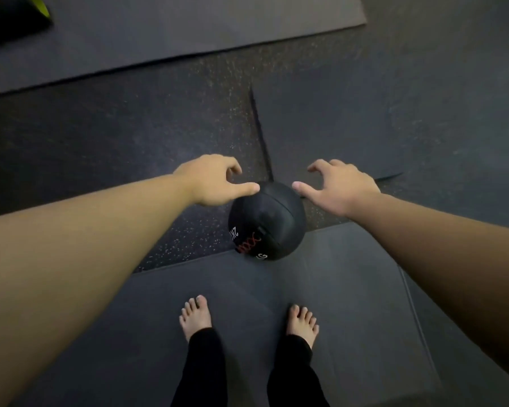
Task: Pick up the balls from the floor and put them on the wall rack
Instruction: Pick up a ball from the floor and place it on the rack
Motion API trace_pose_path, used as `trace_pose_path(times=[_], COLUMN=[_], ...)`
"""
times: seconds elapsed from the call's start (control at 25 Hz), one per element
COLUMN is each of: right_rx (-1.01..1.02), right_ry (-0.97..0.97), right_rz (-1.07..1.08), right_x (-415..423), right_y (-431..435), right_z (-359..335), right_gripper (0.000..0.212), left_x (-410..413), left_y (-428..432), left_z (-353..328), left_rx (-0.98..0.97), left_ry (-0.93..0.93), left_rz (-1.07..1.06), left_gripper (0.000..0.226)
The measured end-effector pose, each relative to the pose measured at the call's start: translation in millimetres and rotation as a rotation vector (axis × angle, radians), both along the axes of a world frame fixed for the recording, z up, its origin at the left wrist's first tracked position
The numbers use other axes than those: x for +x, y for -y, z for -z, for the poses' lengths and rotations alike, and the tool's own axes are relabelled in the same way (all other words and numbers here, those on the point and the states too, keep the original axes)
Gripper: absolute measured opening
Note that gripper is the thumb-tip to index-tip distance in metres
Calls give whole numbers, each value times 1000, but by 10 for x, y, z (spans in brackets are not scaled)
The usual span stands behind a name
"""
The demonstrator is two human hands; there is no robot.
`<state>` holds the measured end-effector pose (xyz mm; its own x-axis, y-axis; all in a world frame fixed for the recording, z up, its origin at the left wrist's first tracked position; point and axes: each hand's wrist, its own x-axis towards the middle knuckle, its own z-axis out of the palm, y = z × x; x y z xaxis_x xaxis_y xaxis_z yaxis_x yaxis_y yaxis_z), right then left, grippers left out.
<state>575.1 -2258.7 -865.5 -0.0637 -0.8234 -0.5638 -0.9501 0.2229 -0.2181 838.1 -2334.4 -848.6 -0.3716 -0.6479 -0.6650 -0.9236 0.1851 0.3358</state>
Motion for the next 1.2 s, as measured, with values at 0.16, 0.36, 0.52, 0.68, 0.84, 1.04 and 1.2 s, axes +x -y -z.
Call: trace_pose_path(times=[0.16, 0.36, 0.52, 0.68, 0.84, 1.04, 1.2], right_rx=[72, 170, 153, 69, -34, -109, -265], right_ry=[53, 280, 418, 498, 487, 558, 650], right_rz=[64, 328, 438, 522, 564, 447, 296], right_x=[-5, 110, 146, 275, 589, 1047, 1627], right_y=[31, -185, -388, -464, -455, -14, 770], right_z=[1273, 2110, 2395, 2483, 2361, 1698, 399], right_gripper=[99, 128, 137, 143, 137, 136, 138], left_x=[101, 16, -25, -1173, -872, 591, 1168], left_y=[95, -140, -506, -3061, -2111, -309, 204], left_z=[1548, 2398, 3025, 3875, 3870, 2150, 588], left_rx=[68, 301, 523, 1325, 832, 189, -146], left_ry=[-145, -270, -324, -1030, -866, -506, -657], left_rz=[-242, -650, -1010, -2165, -1805, -1208, -1144], left_gripper=[94, 129, 136, 47, 72, 73, 49])
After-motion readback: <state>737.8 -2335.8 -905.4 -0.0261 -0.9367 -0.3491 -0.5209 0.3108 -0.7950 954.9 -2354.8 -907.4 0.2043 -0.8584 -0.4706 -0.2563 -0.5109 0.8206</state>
